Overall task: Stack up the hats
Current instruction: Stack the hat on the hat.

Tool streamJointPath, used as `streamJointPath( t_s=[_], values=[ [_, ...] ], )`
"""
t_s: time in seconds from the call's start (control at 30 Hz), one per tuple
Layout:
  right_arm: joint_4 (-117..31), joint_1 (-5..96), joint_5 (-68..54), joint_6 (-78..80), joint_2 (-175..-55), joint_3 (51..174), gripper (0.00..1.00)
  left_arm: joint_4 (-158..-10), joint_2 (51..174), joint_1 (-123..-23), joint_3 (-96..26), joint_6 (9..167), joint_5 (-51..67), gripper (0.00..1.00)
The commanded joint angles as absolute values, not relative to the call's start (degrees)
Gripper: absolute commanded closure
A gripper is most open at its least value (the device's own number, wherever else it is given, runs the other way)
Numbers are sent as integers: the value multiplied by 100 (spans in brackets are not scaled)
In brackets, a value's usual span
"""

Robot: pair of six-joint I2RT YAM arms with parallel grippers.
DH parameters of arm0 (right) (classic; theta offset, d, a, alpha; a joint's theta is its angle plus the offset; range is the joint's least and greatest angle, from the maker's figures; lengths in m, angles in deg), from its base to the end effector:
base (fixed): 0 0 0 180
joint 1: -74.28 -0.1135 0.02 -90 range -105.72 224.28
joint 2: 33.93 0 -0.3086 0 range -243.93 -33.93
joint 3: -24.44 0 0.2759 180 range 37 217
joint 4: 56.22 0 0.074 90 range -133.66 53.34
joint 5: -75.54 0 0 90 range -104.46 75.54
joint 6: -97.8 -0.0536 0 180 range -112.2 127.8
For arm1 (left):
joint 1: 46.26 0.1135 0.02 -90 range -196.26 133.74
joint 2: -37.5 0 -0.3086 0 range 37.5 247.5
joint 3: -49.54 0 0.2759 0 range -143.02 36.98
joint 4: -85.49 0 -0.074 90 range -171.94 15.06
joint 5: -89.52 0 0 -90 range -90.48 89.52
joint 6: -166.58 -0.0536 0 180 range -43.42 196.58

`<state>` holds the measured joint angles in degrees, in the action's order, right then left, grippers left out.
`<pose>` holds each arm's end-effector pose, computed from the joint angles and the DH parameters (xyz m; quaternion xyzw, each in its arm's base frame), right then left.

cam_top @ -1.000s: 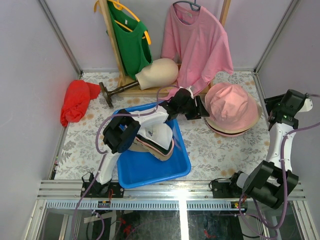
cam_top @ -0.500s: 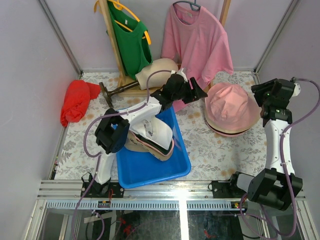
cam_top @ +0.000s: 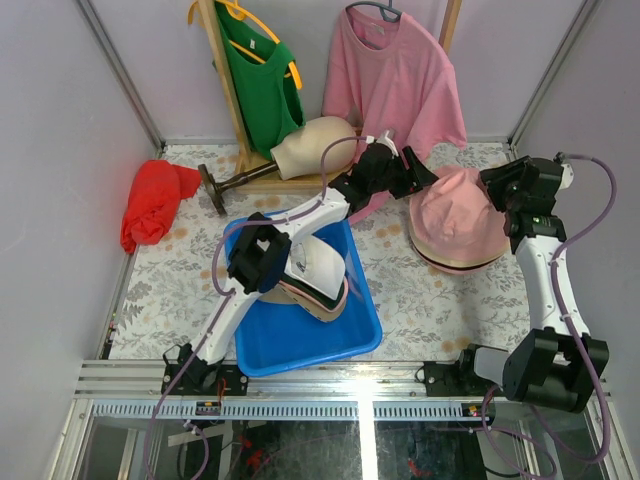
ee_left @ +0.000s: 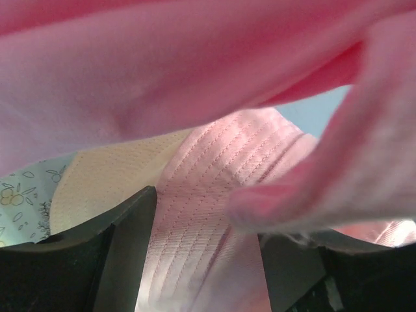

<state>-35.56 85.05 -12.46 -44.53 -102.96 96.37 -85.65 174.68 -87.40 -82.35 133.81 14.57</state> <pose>0.3015 -0.0555 0.3767 0.4138 0.6937 0.2223 0.5460 0.4751 -0.4335 0.2671 -0.0297 0.7856 -0.5287 0.3201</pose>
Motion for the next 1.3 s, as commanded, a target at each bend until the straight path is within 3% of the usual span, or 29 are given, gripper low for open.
streamJointPath(
  t_s=[0.0,0.53,1.07,1.27],
  values=[
    [-3890,8437,-1344,-4545,-10517,9367,52,-8527,17696,-8948,-8484,13430,1573,39],
    [-4257,8442,-1503,-4550,-11184,8685,52,-8573,17358,-9256,-7000,12981,1672,40],
    [-4013,8510,-2033,-4433,-10882,8962,52,-8399,17070,-9298,-6564,12792,1581,40],
    [-3755,8664,-2061,-4282,-10773,9375,52,-8521,16498,-8958,-5746,12928,1384,40]
  ],
)
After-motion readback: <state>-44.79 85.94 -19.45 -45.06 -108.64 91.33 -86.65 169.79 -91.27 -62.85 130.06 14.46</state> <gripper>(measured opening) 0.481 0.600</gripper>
